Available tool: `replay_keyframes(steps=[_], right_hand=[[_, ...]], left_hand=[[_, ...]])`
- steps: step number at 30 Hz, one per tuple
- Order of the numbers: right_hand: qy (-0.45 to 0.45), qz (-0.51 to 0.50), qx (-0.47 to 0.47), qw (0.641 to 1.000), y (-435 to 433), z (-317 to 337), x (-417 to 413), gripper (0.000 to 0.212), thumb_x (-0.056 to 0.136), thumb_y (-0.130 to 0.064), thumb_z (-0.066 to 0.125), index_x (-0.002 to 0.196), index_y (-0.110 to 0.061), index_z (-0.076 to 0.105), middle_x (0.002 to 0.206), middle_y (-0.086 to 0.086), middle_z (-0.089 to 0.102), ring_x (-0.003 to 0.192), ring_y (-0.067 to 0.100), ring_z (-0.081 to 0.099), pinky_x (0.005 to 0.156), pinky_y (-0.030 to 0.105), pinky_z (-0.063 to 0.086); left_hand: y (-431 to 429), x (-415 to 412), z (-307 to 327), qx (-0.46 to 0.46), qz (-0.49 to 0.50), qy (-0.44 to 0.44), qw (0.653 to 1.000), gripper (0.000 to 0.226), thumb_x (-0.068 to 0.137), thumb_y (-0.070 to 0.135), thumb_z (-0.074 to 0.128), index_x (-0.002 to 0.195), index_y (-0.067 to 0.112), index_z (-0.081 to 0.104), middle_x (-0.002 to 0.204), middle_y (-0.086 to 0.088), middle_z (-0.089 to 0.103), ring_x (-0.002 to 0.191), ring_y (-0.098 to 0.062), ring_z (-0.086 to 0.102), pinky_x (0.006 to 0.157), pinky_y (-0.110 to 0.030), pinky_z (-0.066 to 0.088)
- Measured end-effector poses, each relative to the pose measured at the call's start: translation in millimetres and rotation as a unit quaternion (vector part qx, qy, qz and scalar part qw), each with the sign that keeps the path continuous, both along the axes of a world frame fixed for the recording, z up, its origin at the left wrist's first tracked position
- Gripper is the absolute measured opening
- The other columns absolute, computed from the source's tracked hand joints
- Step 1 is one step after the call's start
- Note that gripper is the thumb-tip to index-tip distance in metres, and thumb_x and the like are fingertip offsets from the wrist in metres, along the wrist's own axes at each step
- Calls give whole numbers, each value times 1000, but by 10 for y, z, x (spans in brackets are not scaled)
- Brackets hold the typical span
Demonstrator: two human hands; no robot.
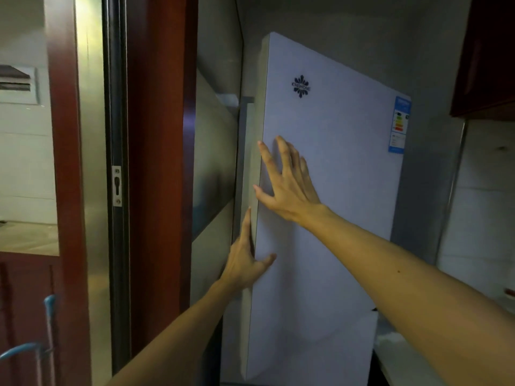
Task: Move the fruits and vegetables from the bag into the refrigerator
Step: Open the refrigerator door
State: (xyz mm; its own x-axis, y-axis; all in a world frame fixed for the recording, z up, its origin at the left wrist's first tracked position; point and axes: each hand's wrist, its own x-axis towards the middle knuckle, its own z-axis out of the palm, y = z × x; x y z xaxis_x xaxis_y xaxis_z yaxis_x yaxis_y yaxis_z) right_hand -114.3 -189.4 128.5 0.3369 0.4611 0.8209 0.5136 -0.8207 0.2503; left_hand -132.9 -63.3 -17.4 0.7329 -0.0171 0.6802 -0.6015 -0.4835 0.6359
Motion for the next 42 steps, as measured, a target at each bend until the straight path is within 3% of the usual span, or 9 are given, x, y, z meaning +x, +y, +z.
replay_keyframes(steps=[2,6,10,13,15,23,28,34,42], right_hand=[[4,3,25,1000,9,8,-91,90,87,-56,49,154,-21,0,158,17,3,143,40,11,110,60,29],[0,7,63,998,-54,-27,-233,95,84,-53,57,153,-17,2,157,17,3,143,40,12,109,59,32],[6,32,78,996,-188,-56,-375,95,83,-48,59,154,-22,2,158,13,0,144,38,11,107,57,37],[8,49,67,996,-314,-73,-512,86,85,-41,59,152,-31,6,158,13,-6,146,39,4,107,59,37],[14,49,64,997,-417,-88,-603,81,86,-39,58,152,-31,12,158,14,-10,146,39,-1,106,59,38],[43,60,60,995,-946,-104,-1019,75,89,-35,56,152,-27,16,158,11,-17,147,37,-7,97,49,51],[58,66,65,994,-1308,-122,-1318,70,91,-30,55,151,-25,18,158,12,-17,146,38,-1,89,39,55],[60,52,68,995,-1791,-163,-1590,68,91,-28,53,150,-23,20,158,15,-12,140,37,20,79,28,50],[90,25,91,991,-2503,-193,-1862,70,91,-21,56,149,-25,17,157,11,-10,135,39,30,98,48,49]], left_hand=[[-51,-93,6,13,-2,-1,1000,110,78,38,74,150,41,-9,143,7,48,115,-9,60,94,-28,52],[-162,-223,-8,14,8,26,1000,117,74,41,75,146,47,-18,113,-9,65,91,-30,68,81,-49,57],[-275,-378,-31,20,1,36,999,119,73,44,74,145,46,-22,122,-5,62,93,-30,67,83,-46,57],[-383,-543,-16,33,-5,49,998,122,74,41,76,147,40,-22,149,9,34,121,-16,56,99,-27,47],[-420,-621,-10,40,-19,64,997,124,73,40,78,148,36,-20,151,9,31,130,-9,46,100,-17,38],[-858,-1115,171,82,-22,119,989,122,78,32,78,148,29,-22,120,22,30,85,15,45,83,-8,38],[-1174,-1363,186,98,-21,114,988,125,75,41,79,143,39,-26,149,4,30,127,-18,45,97,-26,40],[-1530,-1546,198,108,-28,118,987,128,71,47,79,144,39,-26,154,-13,27,134,-29,39,106,-42,42],[-2089,-1610,142,110,-51,102,987,128,63,58,80,145,46,-18,144,-8,36,125,-25,46,99,-40,48]])
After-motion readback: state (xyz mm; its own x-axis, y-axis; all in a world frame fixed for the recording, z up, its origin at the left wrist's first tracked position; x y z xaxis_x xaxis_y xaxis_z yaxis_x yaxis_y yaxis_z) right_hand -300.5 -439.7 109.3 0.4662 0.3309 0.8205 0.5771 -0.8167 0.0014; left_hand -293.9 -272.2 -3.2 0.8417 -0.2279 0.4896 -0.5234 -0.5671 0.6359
